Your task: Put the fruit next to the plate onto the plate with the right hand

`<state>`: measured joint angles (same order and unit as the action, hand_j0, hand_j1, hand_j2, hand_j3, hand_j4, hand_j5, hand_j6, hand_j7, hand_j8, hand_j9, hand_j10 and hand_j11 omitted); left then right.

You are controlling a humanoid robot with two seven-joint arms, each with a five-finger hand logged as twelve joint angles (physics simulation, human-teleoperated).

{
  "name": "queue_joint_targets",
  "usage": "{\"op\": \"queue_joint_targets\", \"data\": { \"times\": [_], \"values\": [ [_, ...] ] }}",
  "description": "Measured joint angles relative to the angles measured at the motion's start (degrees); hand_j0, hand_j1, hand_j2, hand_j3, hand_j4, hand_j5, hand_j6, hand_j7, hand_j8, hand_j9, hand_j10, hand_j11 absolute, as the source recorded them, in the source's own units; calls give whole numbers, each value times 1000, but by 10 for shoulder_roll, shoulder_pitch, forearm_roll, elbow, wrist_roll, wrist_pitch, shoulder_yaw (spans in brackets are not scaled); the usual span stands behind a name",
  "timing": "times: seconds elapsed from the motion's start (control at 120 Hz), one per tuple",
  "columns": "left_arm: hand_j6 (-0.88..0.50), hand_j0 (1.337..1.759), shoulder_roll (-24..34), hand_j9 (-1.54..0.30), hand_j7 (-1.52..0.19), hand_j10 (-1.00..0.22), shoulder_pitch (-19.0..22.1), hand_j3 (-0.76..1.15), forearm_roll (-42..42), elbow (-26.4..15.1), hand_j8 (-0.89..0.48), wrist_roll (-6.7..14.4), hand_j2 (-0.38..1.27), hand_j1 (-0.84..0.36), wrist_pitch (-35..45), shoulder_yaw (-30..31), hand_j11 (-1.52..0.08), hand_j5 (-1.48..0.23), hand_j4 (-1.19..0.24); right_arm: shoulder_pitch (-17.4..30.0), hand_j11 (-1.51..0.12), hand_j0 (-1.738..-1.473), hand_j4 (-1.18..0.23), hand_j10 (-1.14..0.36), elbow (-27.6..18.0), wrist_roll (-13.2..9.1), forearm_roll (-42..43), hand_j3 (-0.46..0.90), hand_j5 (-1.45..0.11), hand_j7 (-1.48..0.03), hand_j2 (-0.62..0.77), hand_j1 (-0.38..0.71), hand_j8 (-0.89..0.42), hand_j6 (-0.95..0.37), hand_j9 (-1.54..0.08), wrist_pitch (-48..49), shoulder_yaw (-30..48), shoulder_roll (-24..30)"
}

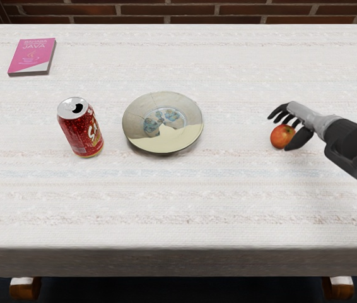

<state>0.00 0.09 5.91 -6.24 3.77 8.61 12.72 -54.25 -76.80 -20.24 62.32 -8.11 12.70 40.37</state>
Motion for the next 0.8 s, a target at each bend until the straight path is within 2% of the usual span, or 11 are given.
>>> {"op": "queue_joint_targets", "data": {
  "times": [0.3, 0.608, 0.667, 0.8],
  "values": [
    [-248, 1658, 0, -321, -321, -247, 0, 0, 0, 0, -247, 0, 50, 53, 0, 0, -321, -321, -247, -1, -497, -1658, -391, -402, 32, 3, -2, 0, -492, -496, -70, 105, -385, -389, -495, 0, 0, -14],
    [-248, 1658, 0, -321, -321, -247, 0, 0, 0, 0, -248, 0, 50, 53, 0, 0, -321, -321, -248, 4, -526, -1658, -409, -411, 31, 1, 5, 0, -525, -526, -76, 133, -408, -409, -526, -4, -2, -19],
    [-248, 1658, 0, -321, -321, -247, 0, 0, 0, 0, -248, 0, 50, 53, 0, 0, -321, -321, -248, 5, -536, -1658, -416, -418, 29, -2, 6, 0, -536, -536, -78, 143, -415, -417, -536, -4, -2, -19],
    [-248, 1658, 0, -321, -321, -247, 0, 0, 0, 0, -248, 0, 50, 53, 0, 0, -321, -321, -248, 4, -554, -1658, -435, -434, 21, -25, 8, -1, -552, -556, -80, 160, -424, -427, -554, -4, -2, -19]
  ]
}}
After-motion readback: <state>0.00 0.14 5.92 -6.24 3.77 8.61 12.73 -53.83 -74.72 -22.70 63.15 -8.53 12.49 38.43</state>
